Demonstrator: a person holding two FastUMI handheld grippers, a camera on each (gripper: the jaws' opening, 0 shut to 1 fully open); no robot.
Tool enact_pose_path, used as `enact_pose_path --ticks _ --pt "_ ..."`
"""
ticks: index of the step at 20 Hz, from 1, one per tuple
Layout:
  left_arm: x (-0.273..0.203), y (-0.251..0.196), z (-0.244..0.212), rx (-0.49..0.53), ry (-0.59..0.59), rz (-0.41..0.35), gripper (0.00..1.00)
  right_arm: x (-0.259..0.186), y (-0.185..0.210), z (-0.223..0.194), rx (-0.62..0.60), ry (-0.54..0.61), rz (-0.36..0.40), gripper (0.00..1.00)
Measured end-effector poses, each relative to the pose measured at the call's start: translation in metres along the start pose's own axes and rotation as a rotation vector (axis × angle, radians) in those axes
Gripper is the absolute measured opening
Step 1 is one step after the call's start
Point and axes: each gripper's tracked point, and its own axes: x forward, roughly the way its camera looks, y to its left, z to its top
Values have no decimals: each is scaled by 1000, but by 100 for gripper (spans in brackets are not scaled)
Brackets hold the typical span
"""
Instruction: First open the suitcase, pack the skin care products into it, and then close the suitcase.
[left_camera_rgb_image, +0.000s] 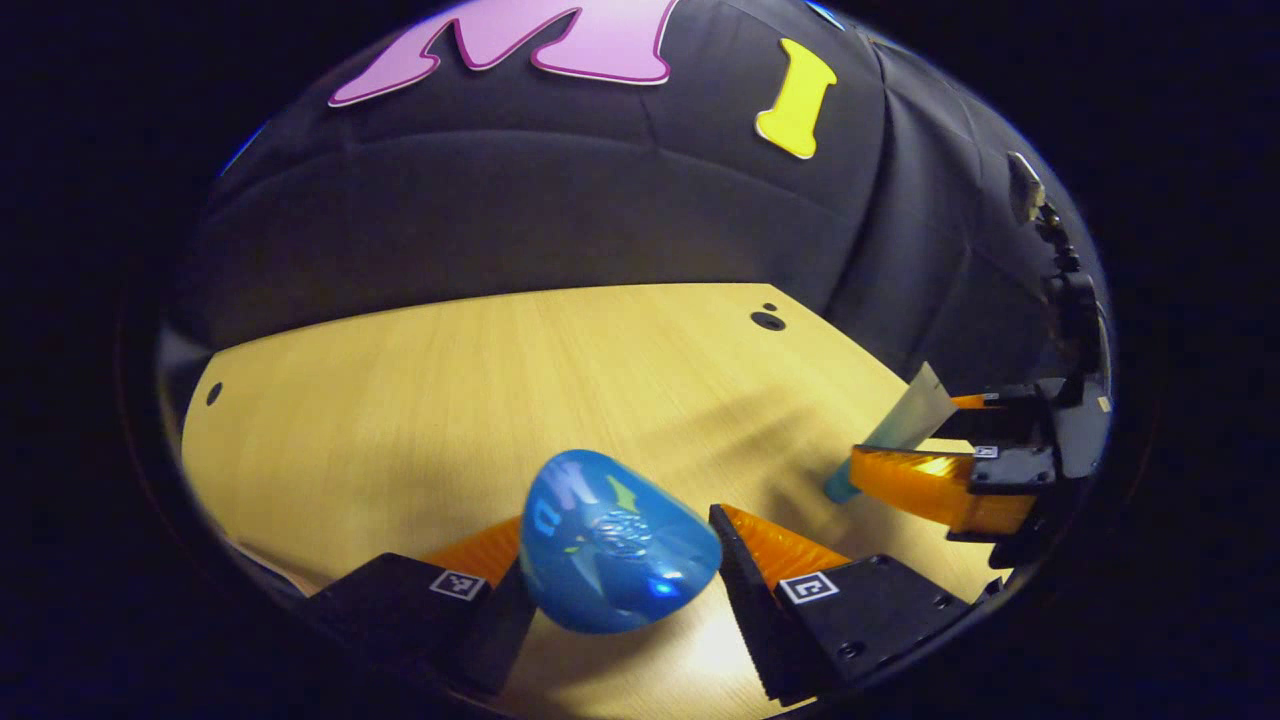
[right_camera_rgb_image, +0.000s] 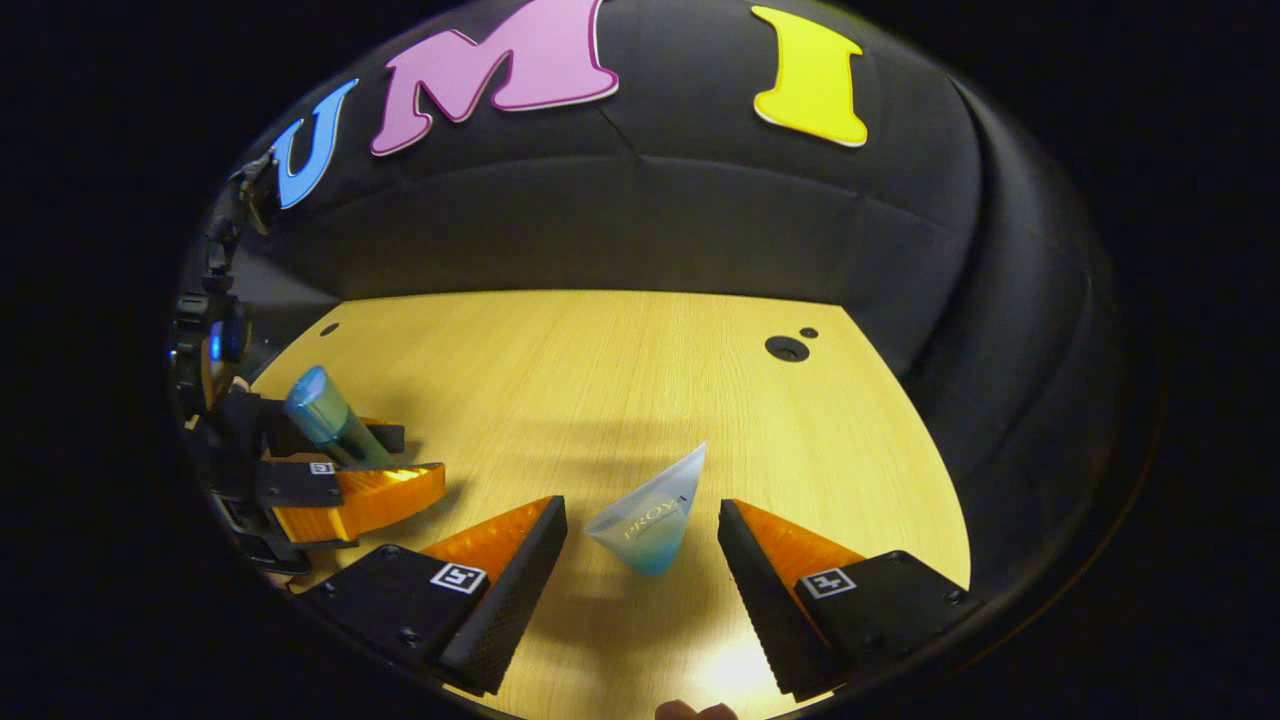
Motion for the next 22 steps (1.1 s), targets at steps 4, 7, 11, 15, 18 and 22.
enact_pose_path --ticks 4,7,11,15,18,22 --pt "2 6 -1 27 23 15 53 25 -3 -18 10 61 -16 77" --pt "-4 9 -4 30 52 42 53 29 -4 -16 43 58 -19 41" --pt "-35 7 7 15 31 37 52 11 8 -9 22 46 23 39" --pt "-101 13 29 19 0 19 52 -44 56 25 -3 -46 121 36" --pt "-187 48 15 48 64 44 52 -96 108 47 -29 -99 214 39" --pt "-265 105 -36 36 273 93 52 -142 176 56 -24 -139 328 39"
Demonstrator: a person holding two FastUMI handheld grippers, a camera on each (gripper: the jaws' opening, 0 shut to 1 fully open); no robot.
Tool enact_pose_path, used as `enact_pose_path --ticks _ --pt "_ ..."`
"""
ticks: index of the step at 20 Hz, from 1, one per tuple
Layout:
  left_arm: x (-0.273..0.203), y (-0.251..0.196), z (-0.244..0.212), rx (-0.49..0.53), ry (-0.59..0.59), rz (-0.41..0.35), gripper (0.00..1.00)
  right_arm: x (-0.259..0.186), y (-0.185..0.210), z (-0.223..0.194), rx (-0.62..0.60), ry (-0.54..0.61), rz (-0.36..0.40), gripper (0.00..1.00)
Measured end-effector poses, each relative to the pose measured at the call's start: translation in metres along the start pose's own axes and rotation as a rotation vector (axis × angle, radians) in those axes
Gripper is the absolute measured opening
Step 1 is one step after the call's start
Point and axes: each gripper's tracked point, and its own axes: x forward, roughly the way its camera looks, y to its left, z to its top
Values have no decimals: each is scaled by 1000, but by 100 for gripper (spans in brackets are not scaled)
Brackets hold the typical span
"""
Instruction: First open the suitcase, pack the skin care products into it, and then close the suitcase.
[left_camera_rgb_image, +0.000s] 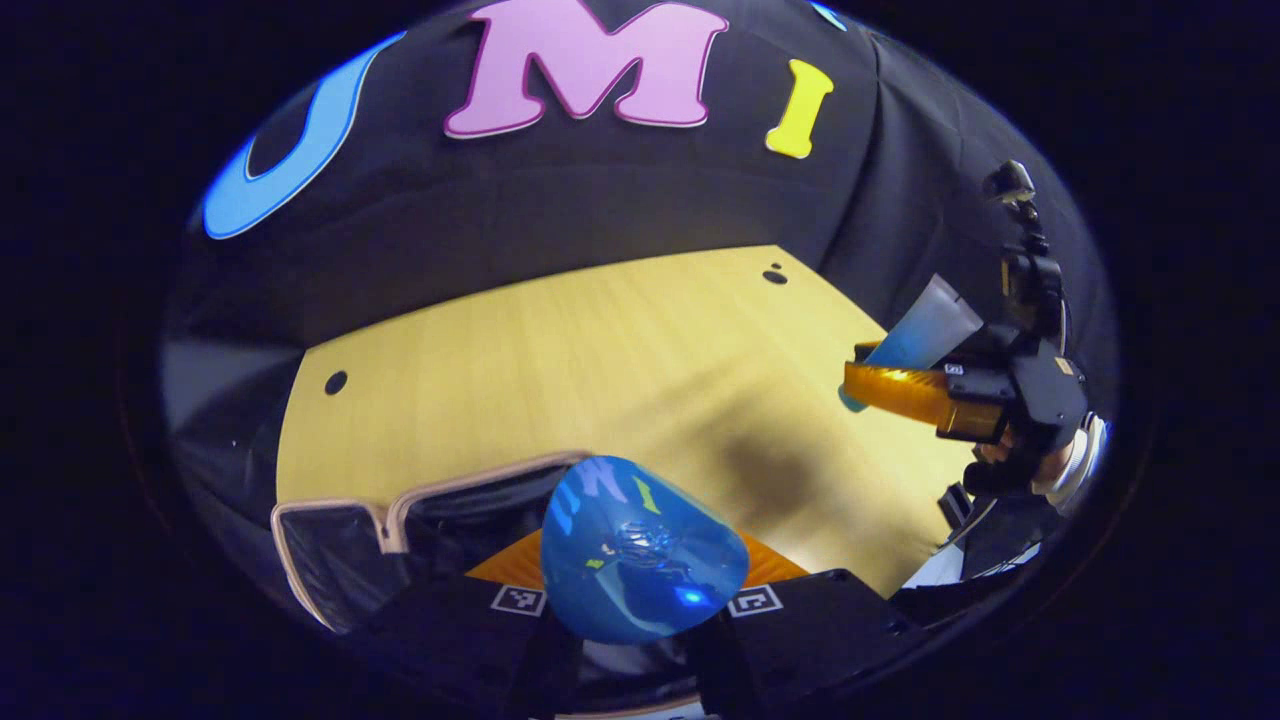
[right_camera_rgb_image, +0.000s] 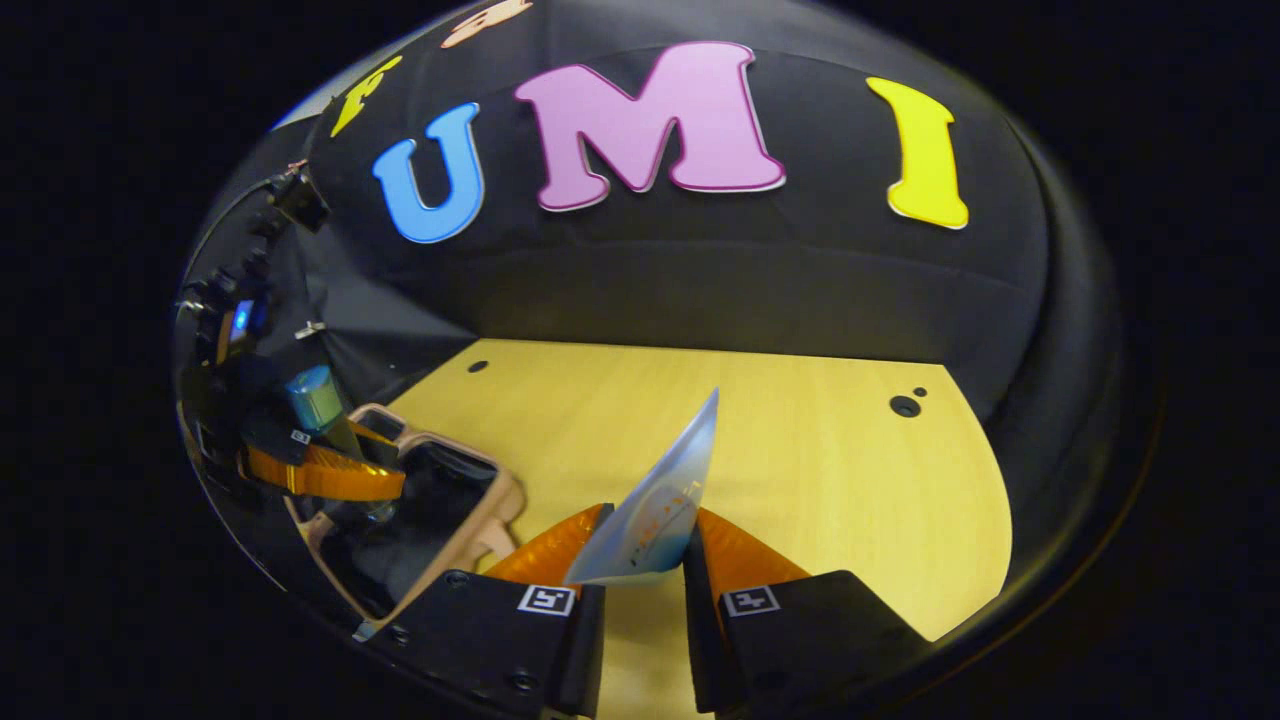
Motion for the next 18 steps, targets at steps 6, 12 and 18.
enact_pose_path --ticks 6,12,18 --pt "5 44 -119 -104 390 32 52 -23 71 -2 -55 -12 100 39" --pt "38 51 -181 -223 605 66 52 -48 77 -8 -116 -5 104 38" --pt "55 64 -197 -243 646 145 48 -54 82 -19 -137 32 127 39"
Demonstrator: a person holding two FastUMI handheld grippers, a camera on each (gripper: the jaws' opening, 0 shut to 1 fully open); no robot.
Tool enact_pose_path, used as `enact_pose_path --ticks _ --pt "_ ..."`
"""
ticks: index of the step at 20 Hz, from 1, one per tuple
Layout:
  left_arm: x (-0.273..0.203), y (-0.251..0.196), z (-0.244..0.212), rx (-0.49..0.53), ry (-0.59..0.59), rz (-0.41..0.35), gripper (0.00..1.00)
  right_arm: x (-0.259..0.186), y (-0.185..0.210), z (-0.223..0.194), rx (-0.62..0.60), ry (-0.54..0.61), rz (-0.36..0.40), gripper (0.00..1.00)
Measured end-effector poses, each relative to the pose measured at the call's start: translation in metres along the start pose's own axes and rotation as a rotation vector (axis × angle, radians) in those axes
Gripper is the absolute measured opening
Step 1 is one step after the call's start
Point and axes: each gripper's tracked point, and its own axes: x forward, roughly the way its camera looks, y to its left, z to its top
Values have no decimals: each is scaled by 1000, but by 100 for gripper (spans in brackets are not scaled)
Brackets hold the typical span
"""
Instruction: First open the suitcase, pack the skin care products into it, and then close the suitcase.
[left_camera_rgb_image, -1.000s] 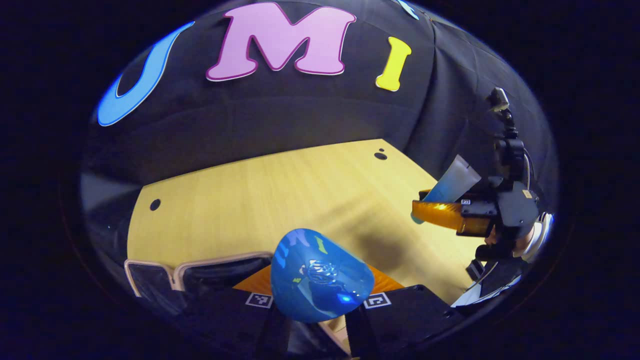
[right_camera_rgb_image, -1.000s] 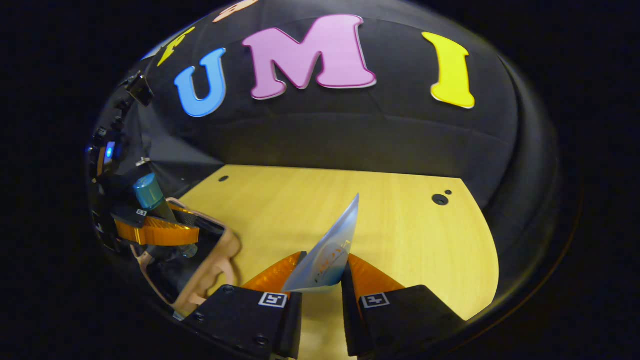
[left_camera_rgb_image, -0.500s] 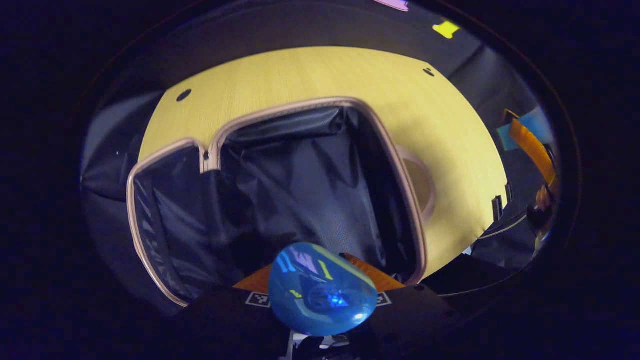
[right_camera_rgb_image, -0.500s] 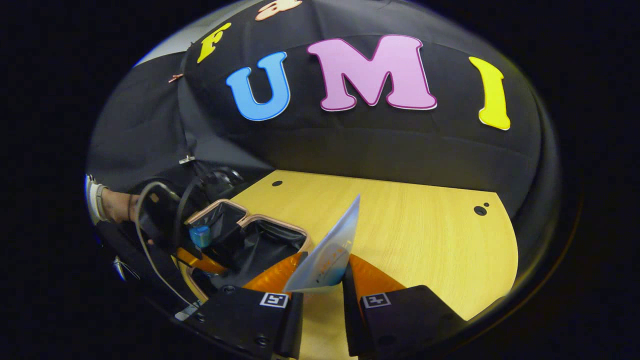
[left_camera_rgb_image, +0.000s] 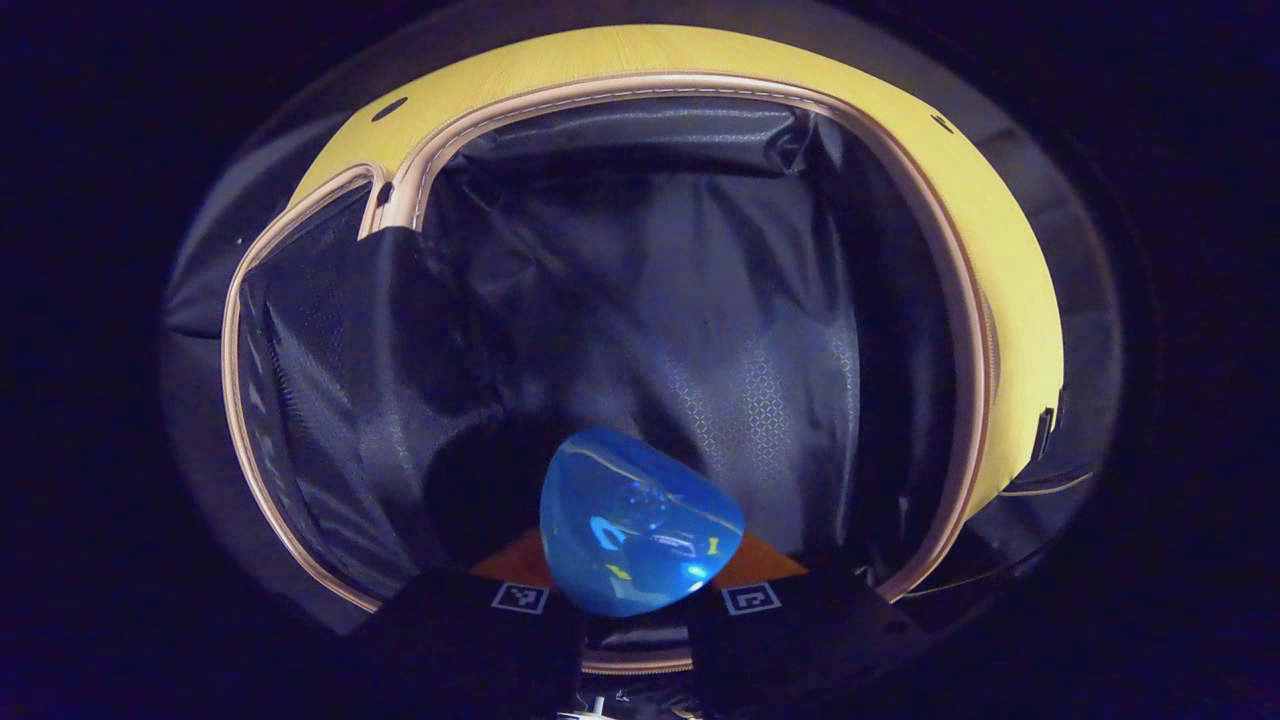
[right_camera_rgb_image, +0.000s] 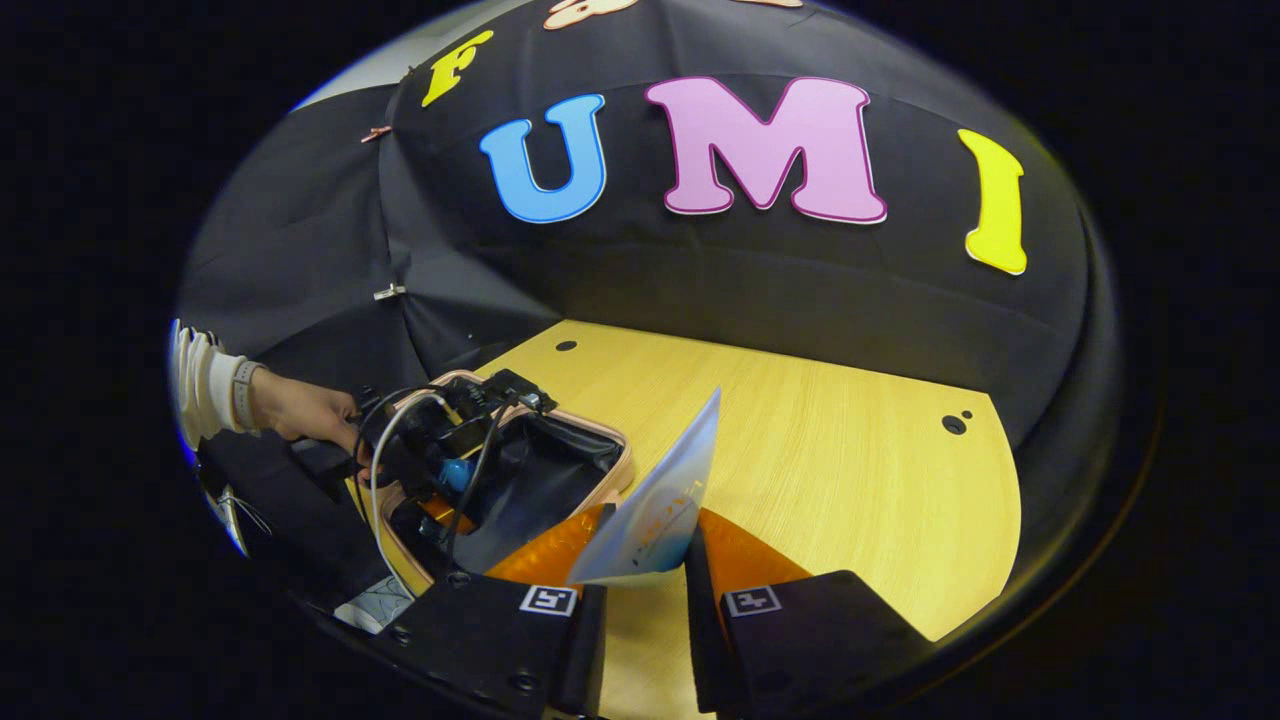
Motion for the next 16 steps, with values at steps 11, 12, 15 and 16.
enact_pose_path --ticks 11,12,15,16 --pt "-32 5 -15 -68 -84 -23 68 30 58 -13 11 114 124 39" --pt "-60 1 -13 -65 -180 -79 69 42 76 -27 26 181 154 39" --pt "-102 17 -22 -67 -330 -164 75 68 113 -59 89 355 161 39" --pt "-115 35 -27 -63 -389 -153 76 78 128 -67 127 410 164 39"
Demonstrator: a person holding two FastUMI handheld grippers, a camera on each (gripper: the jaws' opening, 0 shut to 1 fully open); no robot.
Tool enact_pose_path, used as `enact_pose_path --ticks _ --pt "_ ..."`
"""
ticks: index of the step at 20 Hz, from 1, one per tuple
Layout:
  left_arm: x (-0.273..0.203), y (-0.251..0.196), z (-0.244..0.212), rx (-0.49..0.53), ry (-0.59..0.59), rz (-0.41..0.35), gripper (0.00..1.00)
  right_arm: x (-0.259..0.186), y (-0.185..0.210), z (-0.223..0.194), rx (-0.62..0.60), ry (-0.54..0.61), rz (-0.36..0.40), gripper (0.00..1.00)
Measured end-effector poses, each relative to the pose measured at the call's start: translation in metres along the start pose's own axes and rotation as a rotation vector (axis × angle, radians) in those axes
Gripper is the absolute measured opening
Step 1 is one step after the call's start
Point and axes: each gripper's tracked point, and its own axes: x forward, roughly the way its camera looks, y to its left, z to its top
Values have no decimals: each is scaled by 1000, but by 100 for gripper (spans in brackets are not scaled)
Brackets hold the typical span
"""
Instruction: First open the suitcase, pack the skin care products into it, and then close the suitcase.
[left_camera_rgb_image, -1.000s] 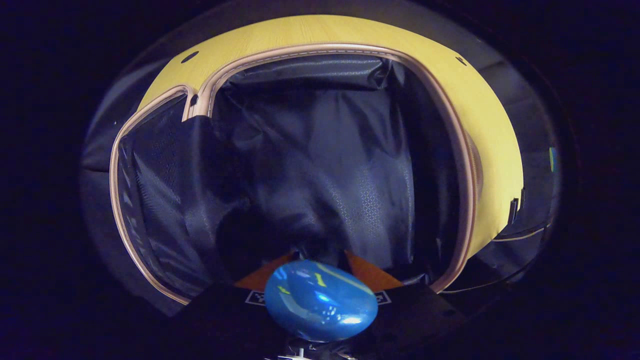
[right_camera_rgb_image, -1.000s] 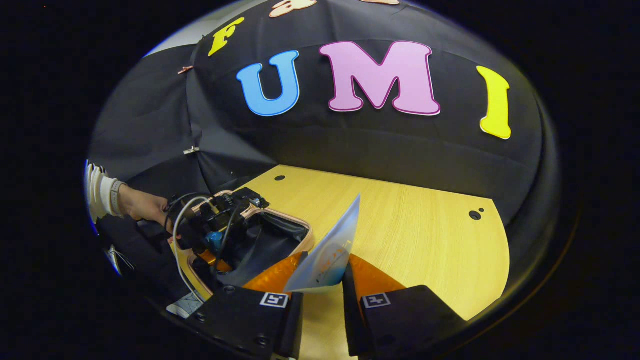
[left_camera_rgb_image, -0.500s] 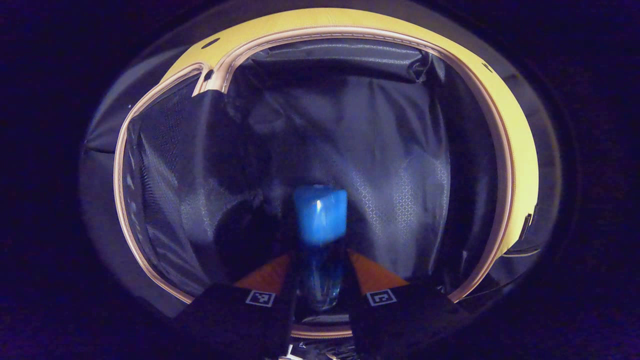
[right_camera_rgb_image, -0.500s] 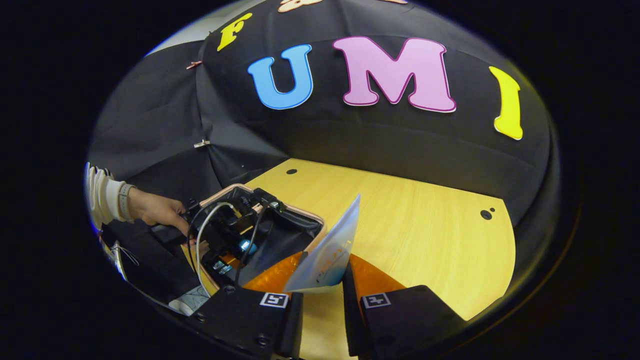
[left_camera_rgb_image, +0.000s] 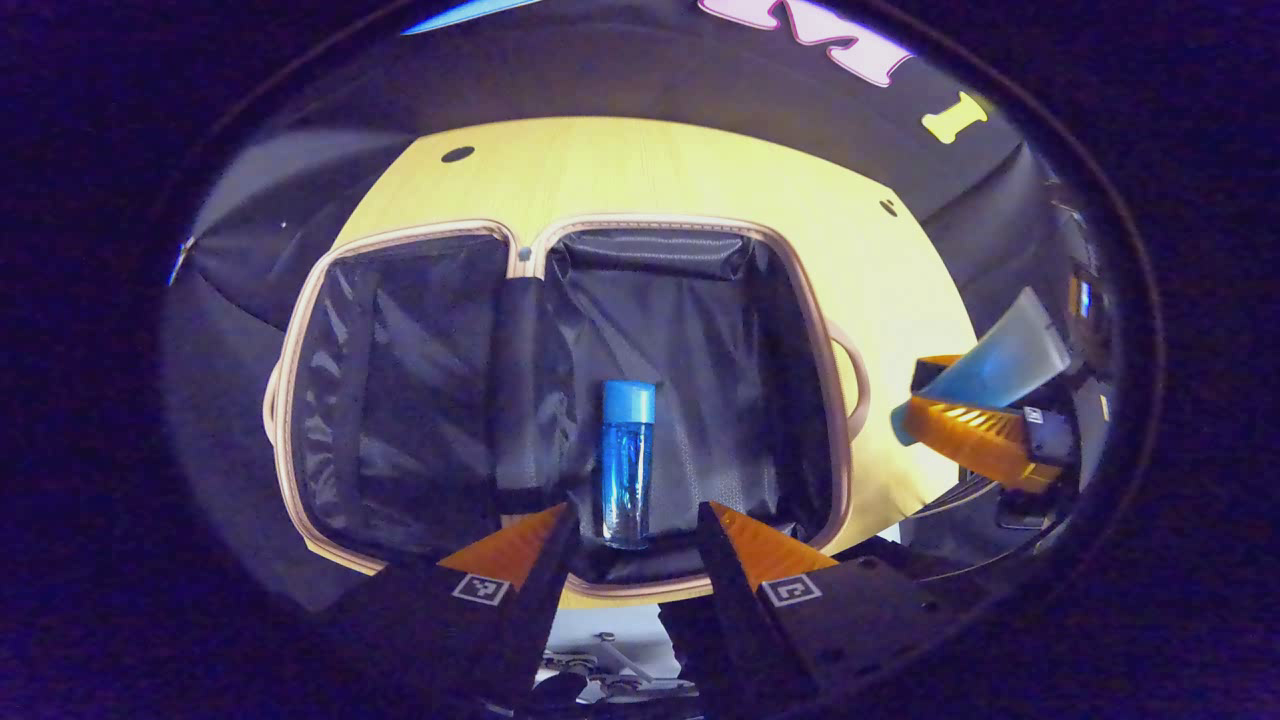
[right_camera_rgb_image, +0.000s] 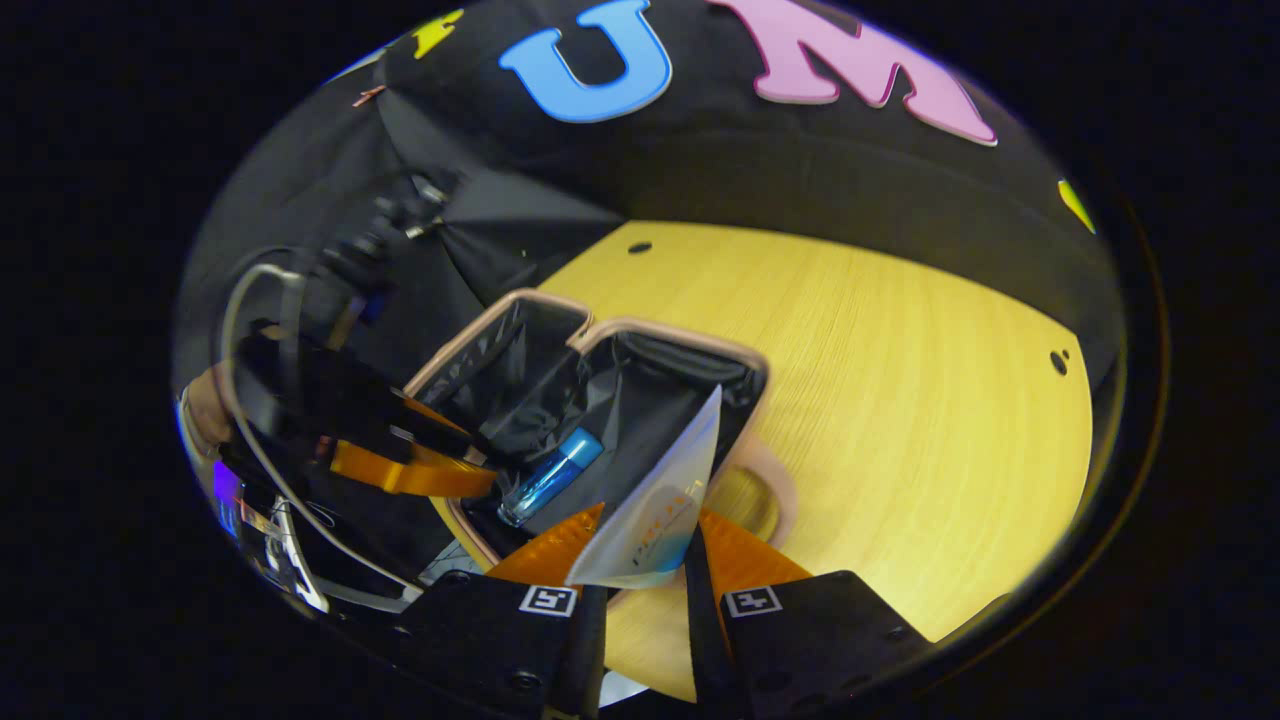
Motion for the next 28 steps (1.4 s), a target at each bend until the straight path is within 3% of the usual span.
enact_pose_path --ticks 2,5,10,14,15,16,19,22,25,28 --pt "-23 30 -7 -7 -54 35 78 16 14 -9 62 95 -5 39" --pt "-54 76 -25 -113 -89 45 80 46 34 -31 184 268 -17 39" --pt "-67 165 -63 -317 -102 132 80 87 26 -77 297 477 -177 39" --pt "-71 218 -74 -423 -103 167 80 99 15 -95 294 530 -277 39" --pt "-67 231 -72 -452 -107 170 80 101 15 -91 319 522 -282 47" --pt "-66 240 -69 -469 -107 172 80 103 16 -94 339 526 -289 36" --pt "-55 264 -57 -526 -117 172 80 104 25 -80 375 456 -270 53" --pt "-53 289 -27 -560 -152 167 80 86 49 -48 347 347 -210 100" --pt "-41 317 -6 -585 -152 187 80 58 57 -4 301 187 -169 98" --pt "-21 339 2 -588 -96 207 80 32 53 33 253 46 -180 98"
